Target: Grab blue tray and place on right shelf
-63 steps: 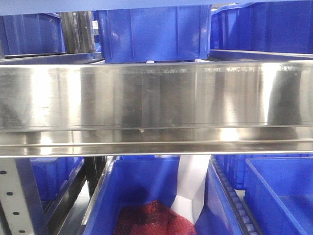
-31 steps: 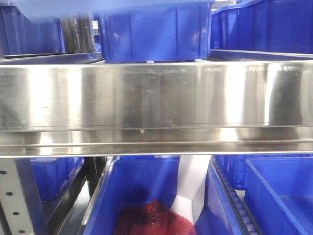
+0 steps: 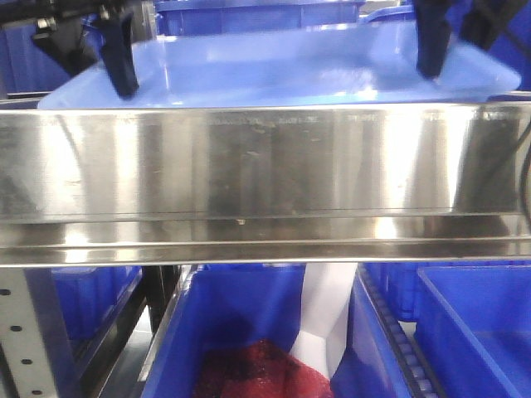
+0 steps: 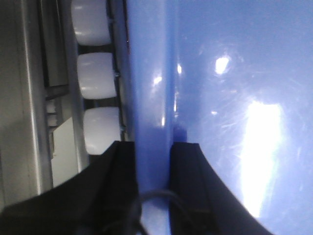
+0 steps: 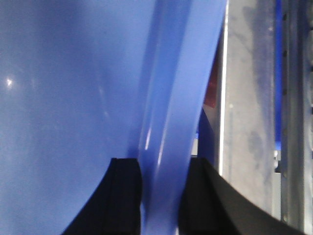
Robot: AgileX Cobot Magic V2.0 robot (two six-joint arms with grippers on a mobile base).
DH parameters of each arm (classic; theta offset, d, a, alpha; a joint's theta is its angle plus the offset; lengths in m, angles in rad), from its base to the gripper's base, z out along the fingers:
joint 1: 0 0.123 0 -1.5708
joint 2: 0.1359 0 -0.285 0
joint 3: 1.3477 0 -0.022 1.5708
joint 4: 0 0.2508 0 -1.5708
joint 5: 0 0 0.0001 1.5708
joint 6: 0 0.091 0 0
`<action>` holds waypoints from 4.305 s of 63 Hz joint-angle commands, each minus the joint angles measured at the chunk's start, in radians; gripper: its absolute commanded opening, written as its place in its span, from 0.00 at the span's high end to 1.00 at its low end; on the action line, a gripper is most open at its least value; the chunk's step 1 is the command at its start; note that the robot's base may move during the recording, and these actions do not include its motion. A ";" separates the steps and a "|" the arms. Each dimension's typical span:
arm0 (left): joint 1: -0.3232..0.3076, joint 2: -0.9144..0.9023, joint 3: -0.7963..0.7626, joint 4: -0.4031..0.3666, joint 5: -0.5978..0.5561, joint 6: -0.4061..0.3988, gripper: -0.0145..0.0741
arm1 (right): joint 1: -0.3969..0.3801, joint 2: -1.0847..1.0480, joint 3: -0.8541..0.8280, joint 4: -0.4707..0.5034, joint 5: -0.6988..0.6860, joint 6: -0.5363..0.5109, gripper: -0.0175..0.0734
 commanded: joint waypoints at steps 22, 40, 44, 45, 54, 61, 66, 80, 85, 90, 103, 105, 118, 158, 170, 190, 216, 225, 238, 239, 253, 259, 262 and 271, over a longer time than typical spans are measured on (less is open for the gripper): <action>-0.009 -0.047 -0.035 0.004 -0.045 0.021 0.23 | 0.007 -0.044 -0.038 0.008 -0.053 -0.035 0.12; -0.014 -0.130 -0.037 0.065 -0.010 0.028 0.24 | 0.007 -0.123 -0.038 0.027 -0.080 -0.033 0.15; -0.018 -0.178 -0.037 0.065 -0.019 0.028 0.25 | 0.009 -0.161 -0.034 0.029 -0.093 -0.033 0.20; -0.020 -0.190 -0.034 0.065 -0.021 0.028 0.25 | 0.009 -0.172 -0.032 0.029 -0.096 -0.033 0.22; -0.070 -0.339 0.036 0.096 -0.092 0.028 0.39 | 0.012 -0.312 0.029 0.028 -0.143 -0.034 0.50; -0.115 -0.475 0.158 0.102 -0.183 0.028 0.54 | 0.012 -0.432 0.119 0.028 -0.190 -0.040 0.70; -0.146 -0.563 0.254 0.102 -0.257 0.028 0.65 | 0.012 -0.524 0.195 0.028 -0.234 -0.054 0.74; -0.211 -0.849 0.565 0.102 -0.474 0.030 0.89 | 0.012 -0.795 0.484 0.028 -0.392 -0.135 0.74; -0.215 -0.943 0.682 0.103 -0.535 0.035 0.89 | 0.012 -0.896 0.603 0.028 -0.459 -0.161 0.74; -0.215 -1.046 0.800 0.103 -0.595 0.051 0.89 | 0.012 -1.006 0.714 0.028 -0.511 -0.178 0.74; -0.215 -1.321 1.038 0.105 -0.738 0.077 0.89 | 0.012 -1.284 0.994 0.027 -0.643 -0.194 0.74; -0.215 -1.359 1.063 0.105 -0.745 0.094 0.89 | 0.012 -1.329 1.028 0.027 -0.663 -0.194 0.74; -0.215 -1.560 1.149 0.105 -0.743 0.149 0.89 | 0.012 -1.591 1.167 0.020 -0.770 -0.194 0.74; -0.213 -1.598 1.149 0.073 -0.743 0.149 0.89 | 0.012 -1.623 1.182 0.020 -0.774 -0.194 0.75; -0.081 -1.638 1.184 0.005 -0.745 0.180 0.89 | 0.012 -1.623 1.182 0.020 -0.773 -0.194 0.75; 0.302 -1.863 1.498 -0.149 -0.866 0.355 0.89 | 0.012 -1.623 1.182 0.020 -0.772 -0.194 0.75; 0.369 -1.856 1.785 -0.077 -1.184 0.353 0.89 | 0.012 -1.622 1.182 0.020 -0.767 -0.194 0.75; 0.369 -1.856 1.785 -0.060 -1.202 0.353 0.89 | 0.012 -1.622 1.182 0.020 -0.767 -0.194 0.75; 0.369 -1.856 1.785 -0.060 -1.202 0.353 0.89 | 0.012 -1.622 1.182 0.020 -0.767 -0.194 0.75; 0.369 -1.856 1.785 -0.060 -1.202 0.353 0.89 | 0.012 -1.622 1.182 0.020 -0.767 -0.194 0.75; 0.369 -1.856 1.785 -0.060 -1.202 0.353 0.89 | 0.012 -1.622 1.182 0.020 -0.767 -0.194 0.75; 0.369 -1.856 1.785 -0.060 -1.202 0.353 0.89 | 0.012 -1.622 1.182 0.020 -0.767 -0.194 0.75; 0.369 -1.856 1.785 -0.060 -1.202 0.353 0.89 | 0.012 -1.622 1.182 0.020 -0.767 -0.194 0.75; 0.369 -1.856 1.785 -0.060 -1.202 0.353 0.89 | -0.016 -1.622 1.188 -0.024 -0.774 -0.202 0.75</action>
